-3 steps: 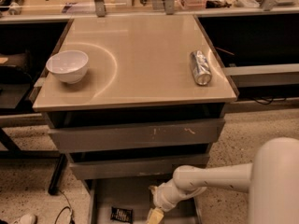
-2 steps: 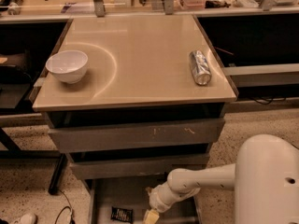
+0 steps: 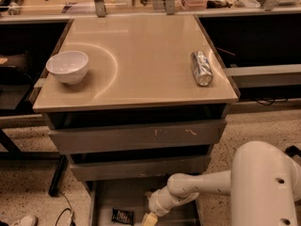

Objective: Pick rxbar chocolate from bottom drawer and place on counter

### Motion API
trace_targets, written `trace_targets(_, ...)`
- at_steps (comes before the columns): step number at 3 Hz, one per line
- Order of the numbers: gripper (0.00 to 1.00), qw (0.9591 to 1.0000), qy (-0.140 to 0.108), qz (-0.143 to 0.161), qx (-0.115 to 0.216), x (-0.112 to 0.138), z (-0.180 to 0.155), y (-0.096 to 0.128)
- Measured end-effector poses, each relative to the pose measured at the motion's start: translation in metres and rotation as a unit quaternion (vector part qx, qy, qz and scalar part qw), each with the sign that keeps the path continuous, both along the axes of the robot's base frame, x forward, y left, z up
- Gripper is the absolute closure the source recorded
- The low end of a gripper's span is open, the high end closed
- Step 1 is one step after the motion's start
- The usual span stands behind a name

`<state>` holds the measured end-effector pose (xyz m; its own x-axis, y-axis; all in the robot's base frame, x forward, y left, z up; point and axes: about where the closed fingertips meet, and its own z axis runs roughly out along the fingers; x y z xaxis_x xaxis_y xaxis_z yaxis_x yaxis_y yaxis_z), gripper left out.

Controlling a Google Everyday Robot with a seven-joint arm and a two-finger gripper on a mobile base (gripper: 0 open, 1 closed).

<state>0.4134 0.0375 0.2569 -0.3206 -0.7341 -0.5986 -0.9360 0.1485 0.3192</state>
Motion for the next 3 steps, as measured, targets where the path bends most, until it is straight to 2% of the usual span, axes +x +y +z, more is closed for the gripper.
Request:
trace_targets(1, 0.00, 0.9998, -0.002, 0.011, 0.019, -0.001, -0.010, 0.010)
trace_targets(3, 0.00, 0.9971, -0.017, 0.049, 0.056, 0.013, -0.039, 0.041)
